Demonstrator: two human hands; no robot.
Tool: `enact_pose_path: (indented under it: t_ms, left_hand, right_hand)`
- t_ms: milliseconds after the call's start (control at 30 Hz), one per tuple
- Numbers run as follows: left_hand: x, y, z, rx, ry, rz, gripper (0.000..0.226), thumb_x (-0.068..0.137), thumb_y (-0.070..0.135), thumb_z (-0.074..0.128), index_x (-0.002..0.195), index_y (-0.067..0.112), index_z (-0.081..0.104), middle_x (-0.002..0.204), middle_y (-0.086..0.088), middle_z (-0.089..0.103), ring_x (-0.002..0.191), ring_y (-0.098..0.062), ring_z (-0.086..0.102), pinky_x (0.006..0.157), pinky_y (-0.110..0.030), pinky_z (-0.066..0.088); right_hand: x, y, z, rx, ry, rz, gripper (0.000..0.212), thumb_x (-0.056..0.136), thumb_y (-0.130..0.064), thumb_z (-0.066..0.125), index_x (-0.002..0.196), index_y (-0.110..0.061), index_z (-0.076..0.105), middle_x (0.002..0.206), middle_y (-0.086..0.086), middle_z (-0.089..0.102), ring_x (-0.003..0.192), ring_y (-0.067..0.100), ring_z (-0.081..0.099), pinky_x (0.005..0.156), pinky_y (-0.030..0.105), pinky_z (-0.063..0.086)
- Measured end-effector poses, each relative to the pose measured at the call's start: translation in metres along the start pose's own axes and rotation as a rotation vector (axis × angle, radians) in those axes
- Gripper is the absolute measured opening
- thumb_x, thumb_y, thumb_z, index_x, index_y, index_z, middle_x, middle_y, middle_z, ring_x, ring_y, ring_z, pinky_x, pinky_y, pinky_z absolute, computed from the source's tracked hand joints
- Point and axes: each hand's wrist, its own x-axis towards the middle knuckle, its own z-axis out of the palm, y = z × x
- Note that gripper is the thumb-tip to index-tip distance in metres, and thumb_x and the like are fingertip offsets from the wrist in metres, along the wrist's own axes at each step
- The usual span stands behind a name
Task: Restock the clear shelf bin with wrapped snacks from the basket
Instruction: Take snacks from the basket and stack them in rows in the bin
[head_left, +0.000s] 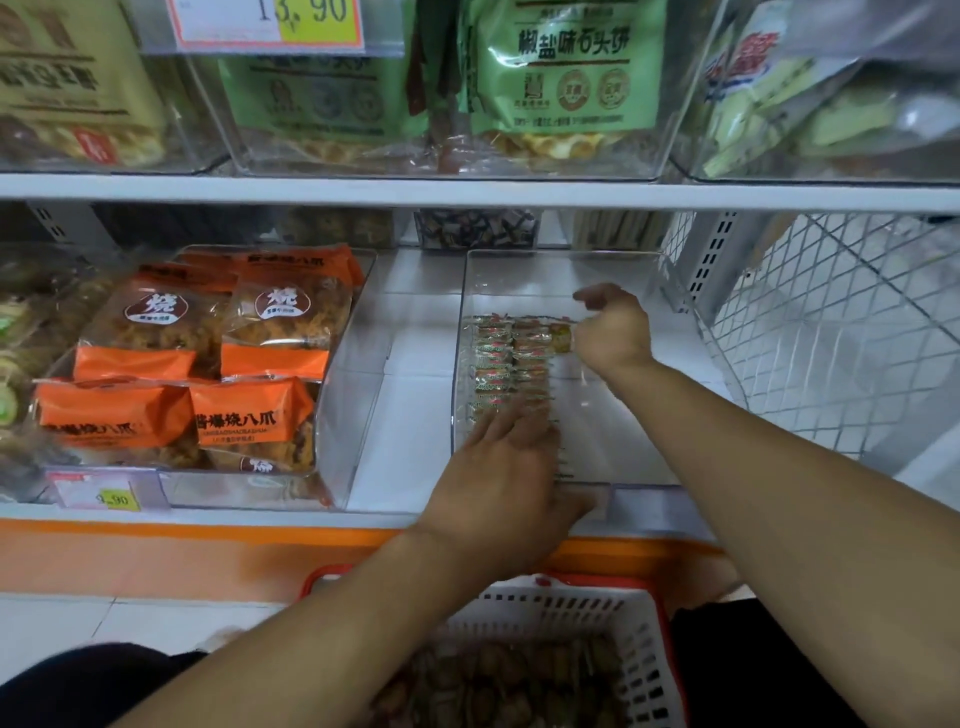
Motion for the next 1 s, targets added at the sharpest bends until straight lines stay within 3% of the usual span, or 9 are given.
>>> enact_pose_path:
  t_ms: [100,200,333,400,467,533,600,733,1000]
  left_hand:
    - [-0.02,0.004,-0.009,0.046,0.242,0.103,0.029,0.083,0.029,0.071,0.105,0.01,0.074,0.116,-0.008,0.069,0.117,-0.029,0.055,0.101,-0.041,0.045]
    - [-0.047,-0.001,-0.004,0.011,0.327,0.118,0.011,0.081,0.029,0.073,0.082,0.02,0.067,0.088,-0.001,0.067,0.085,-0.024,0.06,0.07,-0.033,0.047]
    - [-0.094,-0.029,0.036,0.007,-0.167,-0.134,0.018,0.086,0.047,0.067,0.095,0.031,0.065,0.104,0.005,0.07,0.095,-0.022,0.067,0.07,-0.03,0.044]
    - [-0.116,-0.047,0.065,0.015,-0.409,-0.225,0.027,0.086,0.043,0.066,0.109,0.028,0.066,0.116,0.0,0.069,0.108,-0.025,0.065,0.082,-0.032,0.049]
    - [-0.135,-0.065,0.094,-0.012,-0.588,-0.286,0.031,0.086,0.034,0.065,0.115,0.021,0.067,0.122,-0.007,0.068,0.113,-0.028,0.064,0.089,-0.032,0.05]
    - [-0.153,-0.084,0.122,-0.087,-0.698,-0.353,0.027,0.09,0.027,0.064,0.113,0.014,0.067,0.12,-0.01,0.068,0.112,-0.029,0.064,0.085,-0.026,0.047]
    - [-0.173,-0.101,0.148,-0.17,-0.742,-0.443,0.029,0.094,0.026,0.064,0.118,0.01,0.065,0.12,-0.012,0.065,0.116,-0.03,0.062,0.082,-0.019,0.039]
    - [-0.199,-0.123,0.198,-0.285,-0.736,-0.522,0.06,0.094,0.033,0.057,0.148,0.011,0.046,0.155,-0.016,0.038,0.146,-0.036,0.034,0.115,-0.04,0.032]
    - [-0.223,-0.124,0.286,-0.255,-0.704,-0.659,0.072,0.085,0.043,0.073,0.147,0.022,0.044,0.13,-0.016,0.062,0.116,-0.036,0.063,0.09,-0.04,0.049]
  right_hand:
    - [-0.044,-0.026,-0.012,0.126,0.139,-0.386,0.035,0.081,0.014,0.045,0.092,-0.009,0.069,0.099,0.007,0.07,0.09,0.018,0.063,0.082,0.028,0.052]
    - [-0.103,-0.033,-0.018,0.128,0.16,-0.78,0.023,0.077,0.013,0.049,0.073,-0.004,0.064,0.077,0.007,0.064,0.078,0.021,0.059,0.07,0.028,0.047]
    - [-0.193,0.009,0.001,0.124,-0.14,-0.986,0.02,0.07,0.011,0.05,0.068,-0.006,0.061,0.072,0.008,0.06,0.073,0.022,0.053,0.071,0.029,0.046]
    - [-0.226,0.052,0.017,-0.088,-0.44,-0.911,0.017,0.075,0.003,0.055,0.074,-0.011,0.064,0.081,0.003,0.063,0.081,0.022,0.057,0.073,0.032,0.048]
    - [-0.246,0.099,0.033,-0.419,-0.792,-0.607,0.011,0.085,-0.015,0.059,0.093,-0.02,0.066,0.105,-0.001,0.065,0.105,0.021,0.058,0.087,0.039,0.05]
    - [-0.261,0.14,0.044,-0.668,-0.97,-0.316,0.03,0.088,-0.03,0.061,0.117,-0.027,0.061,0.132,-0.002,0.056,0.127,0.023,0.049,0.102,0.042,0.045]
    - [-0.274,0.175,0.049,-0.839,-0.951,-0.216,0.046,0.089,-0.033,0.058,0.135,-0.029,0.052,0.145,-0.001,0.049,0.136,0.026,0.042,0.111,0.045,0.038]
    - [-0.281,0.223,0.052,-1.149,-0.828,-0.239,0.048,0.095,-0.028,0.042,0.142,-0.023,0.048,0.147,0.004,0.049,0.137,0.032,0.038,0.113,0.053,0.03]
    - [-0.262,0.258,0.092,-1.364,-1.028,-0.173,0.053,0.097,-0.024,0.041,0.15,-0.018,0.04,0.154,0.007,0.034,0.144,0.036,0.021,0.109,0.062,0.033]
